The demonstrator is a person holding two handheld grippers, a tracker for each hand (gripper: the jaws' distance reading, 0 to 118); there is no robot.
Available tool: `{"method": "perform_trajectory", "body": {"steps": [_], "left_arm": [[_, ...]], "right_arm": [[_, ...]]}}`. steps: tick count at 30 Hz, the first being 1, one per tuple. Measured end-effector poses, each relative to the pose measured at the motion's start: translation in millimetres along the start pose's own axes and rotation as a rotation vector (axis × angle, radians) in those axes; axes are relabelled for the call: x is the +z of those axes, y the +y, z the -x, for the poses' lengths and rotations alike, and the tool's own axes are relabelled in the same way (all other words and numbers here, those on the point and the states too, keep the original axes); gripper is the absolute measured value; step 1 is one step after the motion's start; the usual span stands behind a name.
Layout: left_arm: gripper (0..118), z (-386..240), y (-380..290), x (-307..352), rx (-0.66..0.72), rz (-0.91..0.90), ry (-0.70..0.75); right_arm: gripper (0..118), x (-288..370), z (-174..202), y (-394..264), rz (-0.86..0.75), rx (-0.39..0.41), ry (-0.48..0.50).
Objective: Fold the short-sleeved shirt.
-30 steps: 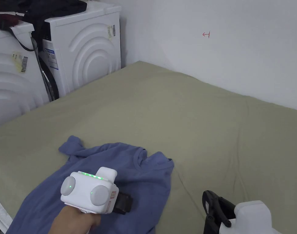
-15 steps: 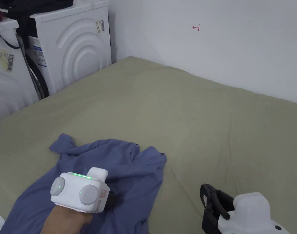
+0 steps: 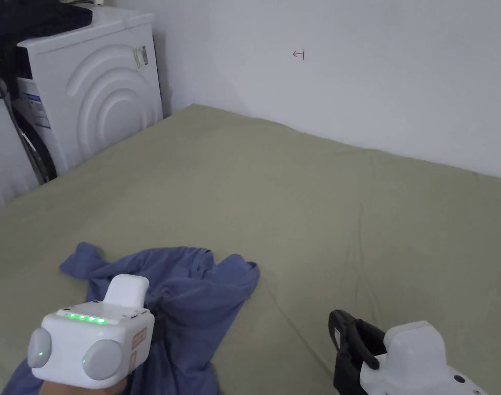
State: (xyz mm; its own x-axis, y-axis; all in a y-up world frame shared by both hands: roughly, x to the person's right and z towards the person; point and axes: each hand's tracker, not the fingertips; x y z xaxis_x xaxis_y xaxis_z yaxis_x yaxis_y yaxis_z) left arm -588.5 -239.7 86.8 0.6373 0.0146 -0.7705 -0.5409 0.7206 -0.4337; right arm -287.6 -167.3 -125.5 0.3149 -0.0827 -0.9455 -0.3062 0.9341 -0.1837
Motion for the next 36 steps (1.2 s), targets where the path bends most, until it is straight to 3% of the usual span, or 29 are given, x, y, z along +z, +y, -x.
{"method": "perform_trajectory", "body": {"steps": [6,15,21,27,33,36], "left_arm": [[8,-48.2,67.8,48.7,-0.060,-0.203,-0.099],[8,-231.1,152.8,103.5,-0.213,-0.389,-0.375],[8,-399.2,128.2,66.2,-0.361,-0.295,-0.578],[8,-566.0,45.5,-9.0,-0.508,-0.088,-0.693],[8,-640.1,-48.0,-67.0,-0.646,0.167,-0.645],[8,-636.1,-61.4,-69.0,-0.655,0.137,-0.632]], "right_arm": [[0,30.6,-24.2,-1.8,-0.017,-0.021,-0.055],[0,105.9,-94.4,-17.4,-0.040,-0.077,-0.226],[0,163.0,-156.5,-45.5,-0.027,-0.139,-0.384],[0,209.7,-205.8,-76.7,0.018,-0.182,-0.520],[0,235.9,-227.7,-98.4,0.050,-0.236,-0.573],[0,240.3,-231.7,-100.0,0.057,-0.249,-0.581]]}}
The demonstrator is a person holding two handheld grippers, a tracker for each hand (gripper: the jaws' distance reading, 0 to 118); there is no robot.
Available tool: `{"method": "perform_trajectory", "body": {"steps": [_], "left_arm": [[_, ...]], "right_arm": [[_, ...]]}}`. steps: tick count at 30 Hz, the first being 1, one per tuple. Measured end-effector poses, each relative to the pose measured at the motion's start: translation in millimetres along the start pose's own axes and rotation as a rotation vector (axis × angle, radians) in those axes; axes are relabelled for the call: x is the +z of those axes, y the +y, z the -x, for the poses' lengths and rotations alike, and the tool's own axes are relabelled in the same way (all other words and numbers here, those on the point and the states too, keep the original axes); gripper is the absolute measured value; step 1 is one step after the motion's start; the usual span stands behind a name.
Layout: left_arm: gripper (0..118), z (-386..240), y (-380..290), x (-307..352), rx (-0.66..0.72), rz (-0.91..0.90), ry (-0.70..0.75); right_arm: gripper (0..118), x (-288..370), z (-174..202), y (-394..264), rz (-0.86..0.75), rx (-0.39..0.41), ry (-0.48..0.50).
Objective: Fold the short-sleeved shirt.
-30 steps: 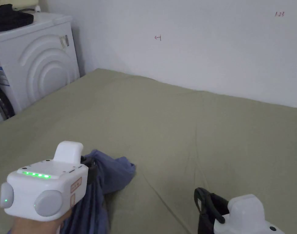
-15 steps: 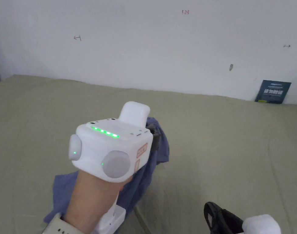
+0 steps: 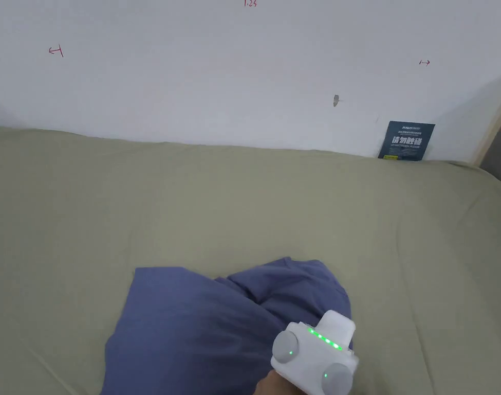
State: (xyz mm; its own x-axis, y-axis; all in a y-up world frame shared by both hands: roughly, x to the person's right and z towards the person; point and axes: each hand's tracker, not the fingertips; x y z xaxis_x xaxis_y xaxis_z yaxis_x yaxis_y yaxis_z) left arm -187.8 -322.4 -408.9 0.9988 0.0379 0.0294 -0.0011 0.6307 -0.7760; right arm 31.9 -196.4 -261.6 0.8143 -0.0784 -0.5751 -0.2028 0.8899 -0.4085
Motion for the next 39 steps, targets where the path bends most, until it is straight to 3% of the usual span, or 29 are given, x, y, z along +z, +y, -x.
{"method": "perform_trajectory", "body": {"steps": [1,2,3,4,6,8,13,14,16,17,18,22,25,38,39], "left_arm": [[11,2.4,-0.7,6.2,-0.003,-0.062,-0.004],[30,5.3,1.0,21.2,0.010,-0.064,-0.015],[59,8.7,0.9,37.1,0.016,-0.085,-0.022],[80,12.5,-3.8,62.2,0.033,-0.138,-0.031],[86,20.4,-25.7,122.6,0.041,-0.264,-0.081],[88,26.9,-55.6,173.6,0.016,-0.325,-0.002],[86,49.2,-134.9,301.9,0.121,-0.394,0.037],[74,52.0,-149.2,320.1,0.137,-0.384,0.064],[24,57.9,-170.8,345.6,0.152,-0.379,0.126],[12,60.2,-179.5,355.1,0.173,-0.361,0.158],[12,63.8,-187.3,362.7,0.195,-0.353,0.194],[11,90.6,-189.7,360.4,0.306,-0.288,0.115],[9,129.0,-164.8,341.4,0.299,-0.264,0.159],[10,337.8,-8.5,124.7,0.611,0.125,0.224],[20,341.9,-6.7,112.9,0.637,0.144,0.221]], "right_arm": [[0,1.5,-0.6,0.9,-0.003,-0.003,-0.001],[0,2.7,-0.7,2.1,-0.007,-0.004,0.000],[0,3.9,-0.1,3.6,-0.009,-0.002,0.001],[0,7.1,1.7,4.5,-0.014,0.000,0.002],[0,13.1,6.6,7.7,-0.023,0.002,0.010],[0,21.1,13.3,8.8,-0.038,0.001,0.024],[0,41.1,35.8,8.1,-0.053,0.015,0.069],[0,44.5,41.1,6.9,-0.052,0.020,0.075],[0,51.3,49.2,3.2,-0.053,0.024,0.088],[0,54.6,52.9,1.5,-0.051,0.024,0.095],[0,57.5,56.5,0.3,-0.050,0.024,0.101],[0,65.0,63.9,-1.0,-0.048,0.028,0.120],[0,65.3,66.1,0.1,-0.046,0.039,0.129],[0,2.1,48.6,2.1,0.025,0.085,0.175],[0,-4.3,46.0,1.0,0.034,0.083,0.178]]}}
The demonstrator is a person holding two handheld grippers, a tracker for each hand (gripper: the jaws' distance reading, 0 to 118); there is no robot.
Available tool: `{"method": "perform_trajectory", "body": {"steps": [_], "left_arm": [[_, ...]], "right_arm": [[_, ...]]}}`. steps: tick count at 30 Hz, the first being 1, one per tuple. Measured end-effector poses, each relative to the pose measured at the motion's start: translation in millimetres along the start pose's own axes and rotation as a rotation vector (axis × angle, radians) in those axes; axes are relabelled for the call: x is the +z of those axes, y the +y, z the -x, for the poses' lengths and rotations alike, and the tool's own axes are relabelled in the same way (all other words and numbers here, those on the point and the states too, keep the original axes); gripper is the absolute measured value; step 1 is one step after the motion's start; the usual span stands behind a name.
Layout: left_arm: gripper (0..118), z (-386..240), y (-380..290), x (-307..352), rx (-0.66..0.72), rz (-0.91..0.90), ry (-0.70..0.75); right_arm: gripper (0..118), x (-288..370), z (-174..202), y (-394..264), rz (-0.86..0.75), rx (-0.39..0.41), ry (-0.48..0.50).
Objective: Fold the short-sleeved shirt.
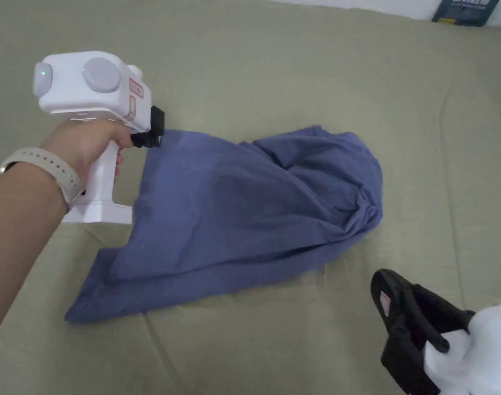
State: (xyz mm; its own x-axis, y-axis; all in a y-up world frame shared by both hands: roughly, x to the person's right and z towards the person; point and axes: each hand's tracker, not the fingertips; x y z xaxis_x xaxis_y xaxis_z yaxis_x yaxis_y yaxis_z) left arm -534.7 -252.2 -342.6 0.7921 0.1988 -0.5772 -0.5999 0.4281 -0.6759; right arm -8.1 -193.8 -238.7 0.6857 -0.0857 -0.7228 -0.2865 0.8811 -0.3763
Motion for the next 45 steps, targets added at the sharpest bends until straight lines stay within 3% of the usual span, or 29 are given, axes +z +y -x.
{"method": "perform_trajectory", "body": {"steps": [1,2,3,6,11,13,15,16,22,26,31,37,40,43,44,45], "left_arm": [[47,1.8,9.4,-14.3,0.040,0.023,0.014],[94,2.5,17.0,-28.9,0.033,0.072,0.061],[112,1.9,22.2,-41.4,0.023,0.082,0.100],[114,5.3,28.6,-55.6,0.019,0.000,0.153],[114,4.4,35.3,-81.5,0.025,0.062,0.139],[113,-11.0,28.2,-76.6,-0.022,0.066,0.216],[108,-20.5,26.1,-69.0,-0.042,0.055,0.222],[98,-20.7,33.5,-73.2,-0.039,0.057,0.208],[10,-29.8,30.4,-57.6,-0.118,0.091,0.197],[5,-21.3,31.3,-47.4,-0.107,0.089,0.114],[4,-15.1,13.7,-10.1,-0.096,0.029,0.024],[4,-1.9,4.8,12.4,-0.104,-0.043,-0.082],[4,-2.5,-7.8,30.7,-0.114,-0.077,-0.138],[4,-1.4,-19.8,41.7,-0.122,-0.093,-0.169],[4,0.7,-21.6,42.5,-0.120,-0.105,-0.175],[4,3.4,-22.2,42.9,-0.116,-0.111,-0.187]], "right_arm": [[0,-5.1,-1.9,-0.8,0.007,-0.004,-0.001],[0,-10.4,-5.1,-2.1,0.016,-0.011,0.000],[0,-15.0,-8.4,-3.9,0.024,-0.016,0.000],[0,-24.7,-15.0,-9.1,0.042,-0.034,-0.008],[0,-29.8,-17.1,-15.0,0.058,-0.064,-0.011],[0,-29.5,-15.5,-15.5,0.065,-0.059,-0.011],[0,-27.1,-12.8,-13.9,0.062,-0.053,-0.012],[0,-25.4,-12.2,-12.1,0.057,-0.055,-0.011],[0,-19.8,-8.7,0.6,0.025,-0.048,0.002],[0,-19.9,-14.1,15.7,0.014,-0.052,0.013],[0,-57.8,-30.2,59.7,0.066,0.026,0.038],[1,-198.2,-55.5,135.9,0.296,0.243,0.029],[1,-280.0,-64.8,162.0,0.376,0.306,0.054],[7,-354.1,-69.9,174.6,0.532,0.298,0.115],[12,-376.8,-72.3,176.9,0.573,0.283,0.140],[27,-388.2,-71.3,176.7,0.598,0.267,0.142]]}}
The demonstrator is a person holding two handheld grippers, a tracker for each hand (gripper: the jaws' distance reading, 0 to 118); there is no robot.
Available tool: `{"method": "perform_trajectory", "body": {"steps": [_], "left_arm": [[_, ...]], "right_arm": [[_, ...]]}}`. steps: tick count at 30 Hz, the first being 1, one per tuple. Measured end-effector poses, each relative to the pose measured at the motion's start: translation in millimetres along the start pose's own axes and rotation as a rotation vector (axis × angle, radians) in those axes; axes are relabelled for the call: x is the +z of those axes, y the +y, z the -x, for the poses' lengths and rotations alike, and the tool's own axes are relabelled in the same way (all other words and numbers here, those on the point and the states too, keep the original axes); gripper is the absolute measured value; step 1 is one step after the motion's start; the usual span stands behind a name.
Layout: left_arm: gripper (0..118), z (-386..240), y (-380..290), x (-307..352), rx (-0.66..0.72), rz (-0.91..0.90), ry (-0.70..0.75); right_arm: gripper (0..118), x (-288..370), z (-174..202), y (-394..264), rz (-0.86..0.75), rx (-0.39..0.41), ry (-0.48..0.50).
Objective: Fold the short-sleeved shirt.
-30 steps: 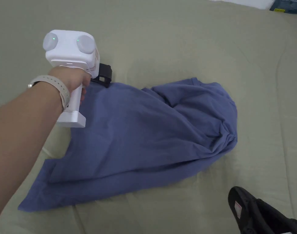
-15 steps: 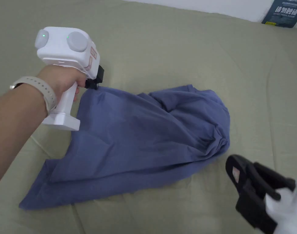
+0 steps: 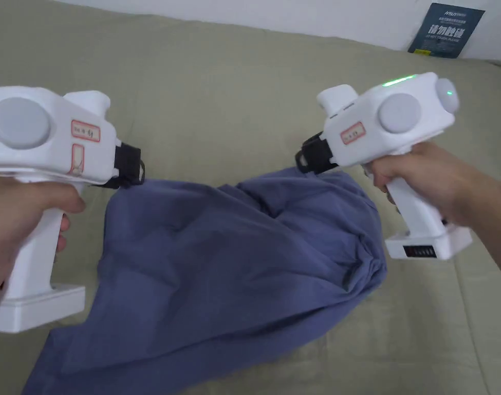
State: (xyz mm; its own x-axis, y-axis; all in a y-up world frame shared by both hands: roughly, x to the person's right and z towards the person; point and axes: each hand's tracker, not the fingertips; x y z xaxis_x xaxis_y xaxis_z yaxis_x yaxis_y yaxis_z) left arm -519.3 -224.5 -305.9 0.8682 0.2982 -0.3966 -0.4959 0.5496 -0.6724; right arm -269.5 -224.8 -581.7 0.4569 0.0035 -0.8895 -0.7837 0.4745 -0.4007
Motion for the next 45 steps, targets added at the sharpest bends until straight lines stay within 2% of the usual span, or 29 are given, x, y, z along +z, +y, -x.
{"method": "perform_trajectory", "body": {"steps": [1,2,3,5,9,11,13,14,16,18,19,20,21,22,23,25,27,31,33,35,41,45], "left_arm": [[4,0.8,-2.0,-0.2,-0.002,0.016,-0.037],[4,1.6,-3.9,-0.1,-0.001,0.009,-0.028],[4,1.3,-5.1,-1.1,-0.008,0.008,-0.029],[4,3.1,-6.4,-3.8,-0.023,0.017,-0.031],[4,9.9,-4.8,-10.8,-0.018,0.025,-0.036],[4,11.4,-4.8,-13.6,-0.017,0.029,-0.035],[4,12.0,-6.4,-16.5,-0.022,0.035,-0.039],[4,12.2,-7.7,-18.1,-0.021,0.037,-0.035],[4,14.8,-10.3,-21.1,-0.021,0.041,-0.032],[4,17.6,-13.7,-24.1,-0.007,0.053,-0.031],[4,18.9,-15.3,-24.8,-0.006,0.060,-0.036],[4,19.7,-16.7,-25.7,-0.002,0.064,-0.034],[4,19.7,-18.0,-26.1,-0.001,0.068,-0.032],[4,19.5,-19.5,-26.2,-0.004,0.068,-0.030],[4,19.7,-20.6,-25.1,-0.002,0.068,-0.030],[4,18.5,-22.8,-22.6,0.001,0.069,-0.042],[4,15.7,-24.8,-18.7,0.002,0.064,-0.041],[4,12.8,-24.2,-0.1,0.010,0.029,-0.041],[3,11.2,-22.1,15.0,0.010,0.001,-0.041],[3,11.1,-17.5,32.1,0.013,-0.018,-0.054],[3,-1.8,3.5,101.3,-0.012,-0.186,-0.044],[3,-22.6,18.4,155.6,-0.074,-0.344,-0.029]], "right_arm": [[52,-13.7,-2.0,9.1,0.014,-0.012,-0.011],[82,-26.0,-3.1,16.2,0.015,-0.009,-0.021],[93,-35.7,-1.7,22.1,0.025,0.006,-0.042],[95,-43.1,13.8,27.1,0.039,0.056,-0.052],[95,-57.7,49.0,26.0,0.139,0.268,0.103],[95,-63.6,61.0,18.6,0.174,0.337,0.148],[97,-92.4,47.7,18.5,0.221,0.351,0.058],[98,-95.0,45.4,17.0,0.208,0.330,0.068],[93,-96.7,36.5,20.9,0.203,0.244,0.098],[71,-91.4,32.3,17.2,0.193,0.248,0.129],[54,-88.7,30.9,15.9,0.191,0.251,0.144],[17,-84.0,31.9,13.7,0.190,0.257,0.144],[4,-80.6,30.0,12.6,0.185,0.257,0.141],[4,-78.2,27.6,11.9,0.183,0.261,0.138],[4,-73.0,26.0,9.1,0.159,0.262,0.091],[4,-59.3,27.8,0.9,0.154,0.221,0.155],[4,-45.5,25.0,-5.3,0.097,0.196,0.157],[4,5.0,27.1,-22.6,-0.060,0.070,0.140],[4,11.3,13.7,-22.9,-0.132,0.009,0.144],[4,38.7,7.8,-24.5,-0.197,-0.039,0.160],[4,145.5,5.3,-28.1,-0.405,-0.124,0.109],[4,226.0,5.2,-28.6,-0.569,-0.162,0.018]]}}
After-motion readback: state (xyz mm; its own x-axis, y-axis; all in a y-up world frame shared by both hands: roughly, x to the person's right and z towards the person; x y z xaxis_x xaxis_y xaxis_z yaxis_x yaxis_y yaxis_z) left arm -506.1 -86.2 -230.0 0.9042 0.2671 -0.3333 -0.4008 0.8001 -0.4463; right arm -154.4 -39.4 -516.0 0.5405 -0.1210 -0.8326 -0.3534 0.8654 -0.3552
